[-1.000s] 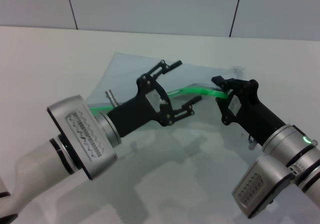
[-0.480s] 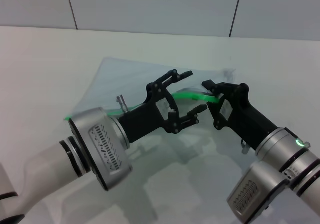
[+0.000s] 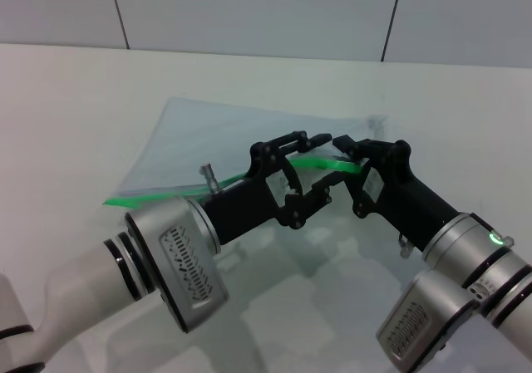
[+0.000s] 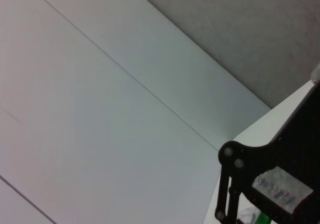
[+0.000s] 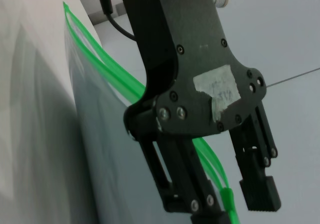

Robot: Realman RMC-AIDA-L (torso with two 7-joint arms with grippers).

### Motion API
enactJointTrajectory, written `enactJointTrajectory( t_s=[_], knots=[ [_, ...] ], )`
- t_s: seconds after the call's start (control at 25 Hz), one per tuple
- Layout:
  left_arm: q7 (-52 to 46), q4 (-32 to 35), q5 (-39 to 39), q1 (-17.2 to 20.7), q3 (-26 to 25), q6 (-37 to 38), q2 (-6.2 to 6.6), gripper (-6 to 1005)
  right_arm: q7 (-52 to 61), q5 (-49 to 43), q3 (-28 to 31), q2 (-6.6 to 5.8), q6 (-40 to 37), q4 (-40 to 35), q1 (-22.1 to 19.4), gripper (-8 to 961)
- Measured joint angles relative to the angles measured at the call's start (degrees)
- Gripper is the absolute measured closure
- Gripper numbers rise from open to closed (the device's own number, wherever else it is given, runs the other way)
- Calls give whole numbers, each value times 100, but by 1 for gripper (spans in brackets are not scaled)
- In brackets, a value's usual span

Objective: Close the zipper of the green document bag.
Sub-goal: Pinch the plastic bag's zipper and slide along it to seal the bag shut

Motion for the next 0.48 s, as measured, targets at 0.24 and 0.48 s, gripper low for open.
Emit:
enactJointTrajectory(
  t_s=[0.24, 0.48],
  knots=[
    [148, -1, 13, 5, 11, -1, -3, 575, -17, 1, -6, 0, 1, 0, 0, 849],
    [238, -1, 20, 17, 3, -1, -3, 690, -19, 1, -17, 0, 2, 0, -2, 843]
  ],
)
